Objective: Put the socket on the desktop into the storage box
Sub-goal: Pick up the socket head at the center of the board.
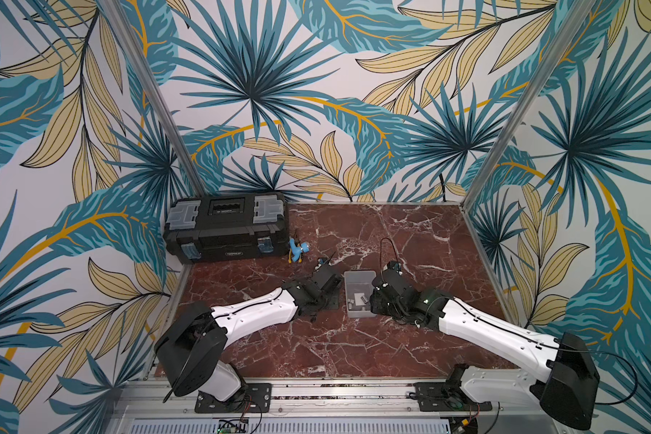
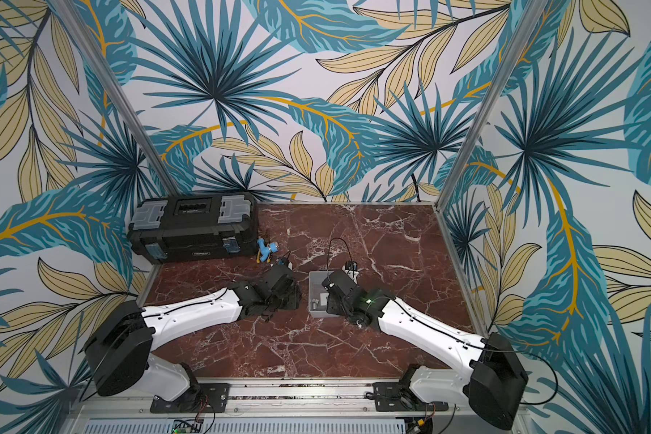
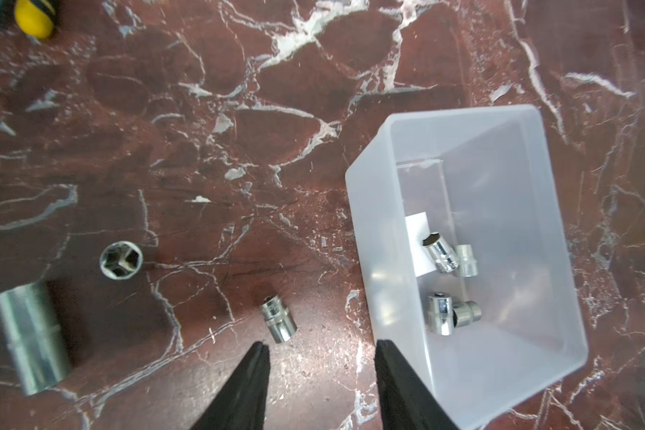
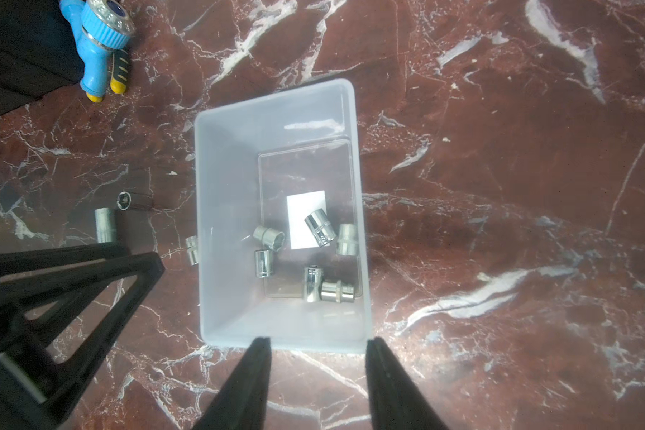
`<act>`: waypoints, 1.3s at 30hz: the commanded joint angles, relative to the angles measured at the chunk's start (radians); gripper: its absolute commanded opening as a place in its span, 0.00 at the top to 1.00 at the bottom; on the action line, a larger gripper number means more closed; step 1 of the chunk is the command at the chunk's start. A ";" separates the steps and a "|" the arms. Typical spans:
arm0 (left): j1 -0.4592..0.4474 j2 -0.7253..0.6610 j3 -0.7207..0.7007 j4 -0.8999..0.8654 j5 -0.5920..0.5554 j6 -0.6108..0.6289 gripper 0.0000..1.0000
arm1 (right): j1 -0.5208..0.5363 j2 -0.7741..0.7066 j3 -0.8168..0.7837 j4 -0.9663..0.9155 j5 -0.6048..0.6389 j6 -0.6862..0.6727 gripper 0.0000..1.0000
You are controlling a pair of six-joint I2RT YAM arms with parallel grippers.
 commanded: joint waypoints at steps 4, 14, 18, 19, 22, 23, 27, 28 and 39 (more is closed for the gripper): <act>-0.004 0.055 0.049 -0.088 -0.029 -0.019 0.54 | -0.002 -0.028 -0.006 -0.008 -0.001 -0.014 0.54; -0.008 0.137 0.080 -0.126 -0.047 -0.016 0.53 | -0.002 0.001 0.017 -0.009 -0.011 -0.021 0.56; -0.008 0.158 0.087 -0.134 -0.065 -0.021 0.56 | -0.003 -0.009 0.016 -0.014 -0.007 -0.024 0.57; -0.009 0.162 0.089 -0.141 -0.074 -0.018 0.57 | -0.002 -0.013 0.016 -0.017 -0.005 -0.023 0.57; -0.009 0.172 0.097 -0.164 -0.099 -0.008 0.59 | -0.001 -0.022 0.016 -0.022 -0.001 -0.025 0.57; -0.009 0.176 0.100 -0.171 -0.108 -0.006 0.59 | -0.003 -0.024 0.016 -0.024 0.001 -0.025 0.57; -0.008 0.196 0.112 -0.184 -0.112 0.003 0.62 | -0.003 -0.022 0.021 -0.028 0.001 -0.026 0.57; -0.010 0.203 0.115 -0.187 -0.114 0.002 0.63 | -0.003 -0.020 0.023 -0.029 0.001 -0.027 0.57; -0.031 0.222 0.104 -0.197 -0.128 0.005 0.65 | -0.002 -0.019 0.019 -0.029 -0.001 -0.018 0.58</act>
